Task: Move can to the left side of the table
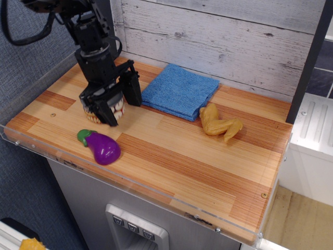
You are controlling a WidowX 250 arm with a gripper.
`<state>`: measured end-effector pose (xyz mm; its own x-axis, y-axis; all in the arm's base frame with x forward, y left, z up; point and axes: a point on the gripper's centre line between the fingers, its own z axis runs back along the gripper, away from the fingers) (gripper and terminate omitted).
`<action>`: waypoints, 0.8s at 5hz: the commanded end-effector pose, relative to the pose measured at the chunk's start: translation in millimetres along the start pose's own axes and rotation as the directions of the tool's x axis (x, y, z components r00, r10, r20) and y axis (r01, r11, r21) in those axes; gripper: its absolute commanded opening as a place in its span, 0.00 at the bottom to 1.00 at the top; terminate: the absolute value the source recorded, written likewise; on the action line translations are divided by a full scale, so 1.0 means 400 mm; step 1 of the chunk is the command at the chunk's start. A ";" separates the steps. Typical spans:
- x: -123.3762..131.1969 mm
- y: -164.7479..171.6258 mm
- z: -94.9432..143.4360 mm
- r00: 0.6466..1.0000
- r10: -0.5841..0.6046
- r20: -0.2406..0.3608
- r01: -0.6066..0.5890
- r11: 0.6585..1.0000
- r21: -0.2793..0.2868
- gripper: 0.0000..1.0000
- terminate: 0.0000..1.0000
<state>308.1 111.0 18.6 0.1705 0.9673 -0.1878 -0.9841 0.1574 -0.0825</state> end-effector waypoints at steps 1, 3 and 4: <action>0.101 -0.018 0.079 0.999 0.036 0.033 -0.034 0.998 -0.061 1.00 0.00; 0.112 -0.040 0.112 0.991 -0.028 0.128 0.034 0.999 -0.038 1.00 0.00; 0.078 -0.060 0.134 0.971 -0.148 0.189 0.148 0.989 0.016 1.00 0.00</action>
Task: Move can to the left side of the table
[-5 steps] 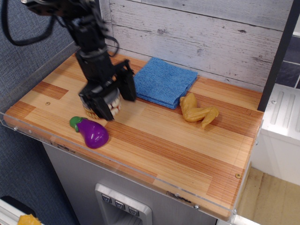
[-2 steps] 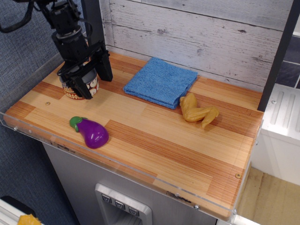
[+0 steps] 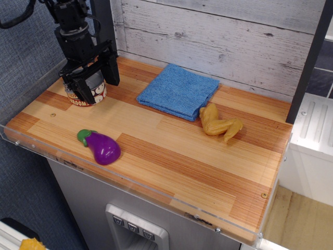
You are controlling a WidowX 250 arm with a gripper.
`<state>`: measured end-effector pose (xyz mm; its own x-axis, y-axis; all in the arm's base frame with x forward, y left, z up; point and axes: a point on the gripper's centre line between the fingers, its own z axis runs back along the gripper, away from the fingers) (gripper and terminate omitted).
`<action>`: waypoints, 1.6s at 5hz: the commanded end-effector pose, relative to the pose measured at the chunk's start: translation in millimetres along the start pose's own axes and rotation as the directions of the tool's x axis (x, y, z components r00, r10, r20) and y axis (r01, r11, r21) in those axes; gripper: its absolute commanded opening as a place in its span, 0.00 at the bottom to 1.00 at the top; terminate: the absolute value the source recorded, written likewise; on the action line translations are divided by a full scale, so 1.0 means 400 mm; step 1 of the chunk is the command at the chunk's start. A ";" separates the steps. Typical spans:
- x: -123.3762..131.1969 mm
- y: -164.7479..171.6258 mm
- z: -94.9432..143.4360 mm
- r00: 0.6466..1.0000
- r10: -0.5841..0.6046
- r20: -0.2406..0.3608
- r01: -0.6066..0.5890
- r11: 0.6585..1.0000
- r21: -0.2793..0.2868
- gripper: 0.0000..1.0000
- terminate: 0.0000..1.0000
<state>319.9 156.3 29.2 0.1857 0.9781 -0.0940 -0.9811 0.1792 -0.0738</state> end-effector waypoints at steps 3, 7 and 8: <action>-0.121 -0.051 0.159 0.732 -0.661 0.163 0.658 0.749 0.080 1.00 0.00; -0.101 0.176 0.240 0.227 -0.949 0.217 0.956 0.259 0.136 1.00 0.00; -0.093 0.242 0.253 0.324 -0.913 0.247 0.921 0.364 0.138 1.00 0.00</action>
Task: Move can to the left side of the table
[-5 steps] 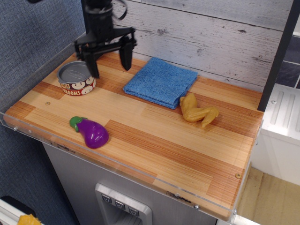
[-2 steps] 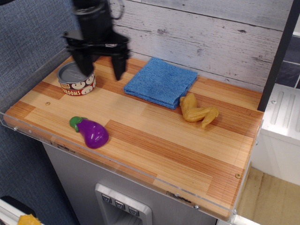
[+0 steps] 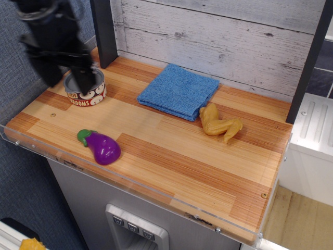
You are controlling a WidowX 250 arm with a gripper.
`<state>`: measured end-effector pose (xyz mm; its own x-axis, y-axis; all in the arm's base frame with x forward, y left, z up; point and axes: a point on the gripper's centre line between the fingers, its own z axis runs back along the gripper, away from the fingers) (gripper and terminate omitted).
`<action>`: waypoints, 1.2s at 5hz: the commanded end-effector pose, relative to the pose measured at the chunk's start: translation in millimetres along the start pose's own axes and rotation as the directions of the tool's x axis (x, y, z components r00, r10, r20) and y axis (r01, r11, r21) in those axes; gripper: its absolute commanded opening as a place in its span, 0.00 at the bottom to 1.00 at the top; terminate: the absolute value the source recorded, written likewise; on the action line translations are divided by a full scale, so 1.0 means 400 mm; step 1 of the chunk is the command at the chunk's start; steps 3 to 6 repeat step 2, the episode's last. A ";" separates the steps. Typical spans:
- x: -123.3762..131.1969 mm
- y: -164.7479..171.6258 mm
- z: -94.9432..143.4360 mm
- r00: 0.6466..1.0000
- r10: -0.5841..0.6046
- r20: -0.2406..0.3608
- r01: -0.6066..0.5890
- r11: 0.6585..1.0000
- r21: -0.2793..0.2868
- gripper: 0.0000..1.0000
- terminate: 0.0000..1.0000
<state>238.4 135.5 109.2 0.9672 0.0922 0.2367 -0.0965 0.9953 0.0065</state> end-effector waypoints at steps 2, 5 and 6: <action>-0.050 0.038 0.055 0.995 0.089 0.047 -0.091 0.995 0.040 1.00 1.00; -0.050 0.038 0.055 0.995 0.089 0.047 -0.091 0.995 0.040 1.00 1.00; -0.050 0.038 0.055 0.995 0.089 0.047 -0.091 0.995 0.040 1.00 1.00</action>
